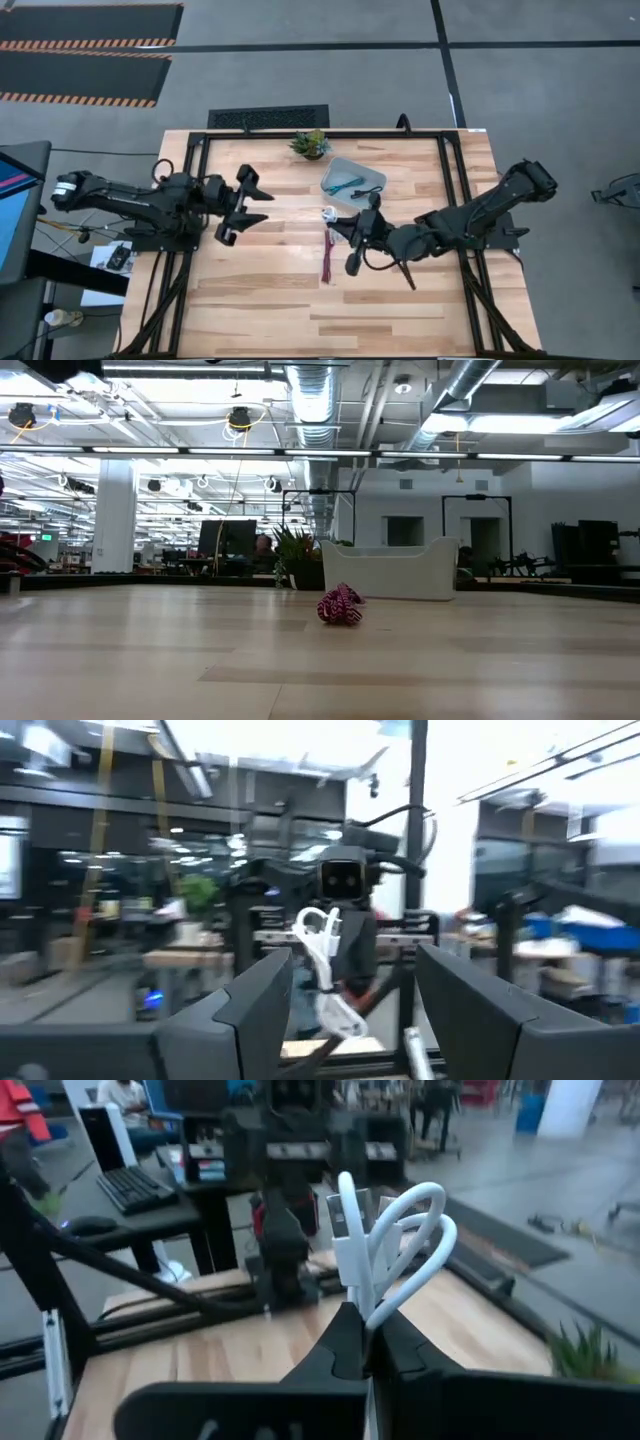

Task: Pick and place USB-C Cables
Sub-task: Put the white charger cable into the white bin

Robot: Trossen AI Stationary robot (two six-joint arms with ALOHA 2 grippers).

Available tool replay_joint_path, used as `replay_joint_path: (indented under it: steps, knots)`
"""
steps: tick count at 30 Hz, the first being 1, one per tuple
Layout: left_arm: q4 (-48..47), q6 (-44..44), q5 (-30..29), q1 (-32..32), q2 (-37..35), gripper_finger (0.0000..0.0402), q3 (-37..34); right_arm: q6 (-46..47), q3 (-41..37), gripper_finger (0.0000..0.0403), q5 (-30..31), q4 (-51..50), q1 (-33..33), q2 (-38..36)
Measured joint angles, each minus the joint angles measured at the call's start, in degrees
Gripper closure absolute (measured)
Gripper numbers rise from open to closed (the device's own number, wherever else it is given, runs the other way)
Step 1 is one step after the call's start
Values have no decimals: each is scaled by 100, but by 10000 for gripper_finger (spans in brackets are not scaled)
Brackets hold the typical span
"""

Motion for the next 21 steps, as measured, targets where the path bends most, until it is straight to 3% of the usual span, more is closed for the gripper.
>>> replay_joint_path:
  steps: [6,15,21]
  knots:
    - [889,-602,715,344,947,186,170,-393,16,396,-274,660,-238,239]
    - [942,-458,697,361,1892,87,619,-460,-2,395,-444,657,-315,288]
    - [907,-334,1004,357,2286,86,992,-447,0,395,-487,644,-389,279]
